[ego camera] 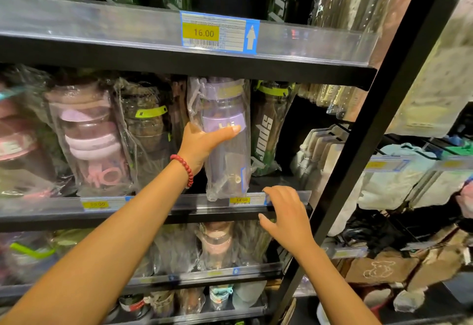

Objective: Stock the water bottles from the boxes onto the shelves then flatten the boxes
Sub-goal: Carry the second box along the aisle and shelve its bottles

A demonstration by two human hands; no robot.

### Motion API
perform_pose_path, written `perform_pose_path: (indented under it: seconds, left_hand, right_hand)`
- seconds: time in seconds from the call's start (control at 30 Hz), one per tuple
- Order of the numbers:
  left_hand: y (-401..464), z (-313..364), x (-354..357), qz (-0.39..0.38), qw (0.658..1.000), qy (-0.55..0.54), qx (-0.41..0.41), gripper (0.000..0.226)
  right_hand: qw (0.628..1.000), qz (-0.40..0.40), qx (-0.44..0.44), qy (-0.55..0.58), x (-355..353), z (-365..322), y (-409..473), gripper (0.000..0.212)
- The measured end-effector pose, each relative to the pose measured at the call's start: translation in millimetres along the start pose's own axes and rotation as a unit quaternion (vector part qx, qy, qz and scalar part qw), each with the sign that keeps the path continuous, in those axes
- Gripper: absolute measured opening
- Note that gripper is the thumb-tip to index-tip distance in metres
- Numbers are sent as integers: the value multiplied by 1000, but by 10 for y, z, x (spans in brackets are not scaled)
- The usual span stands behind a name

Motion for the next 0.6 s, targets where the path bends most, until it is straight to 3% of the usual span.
perform_pose_path:
  seconds: [0.17,0.3,0.6]
  left_hand:
    - [-17,71,12,13,998,37,41,35]
    - [-2,110,-8,8,995,83,60,34]
    - [-2,-20,-52,-17,997,74,23,36]
  right_hand:
    - [1000,-1,5,-9,20,-12,-6,48]
    - [1000,4,6,-12,20,-22,-11,47]
    - [1000,7,23,-2,44,-30,-8,50]
Point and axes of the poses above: each hand's wrist, its own y-axis towards the middle knuckle, its own x-axis out of the palm, z = x × y, the point moved 7 cm from there along y, towards the middle knuckle, and after that the axes turned 6 degrees about x, right-handed, at the moved point
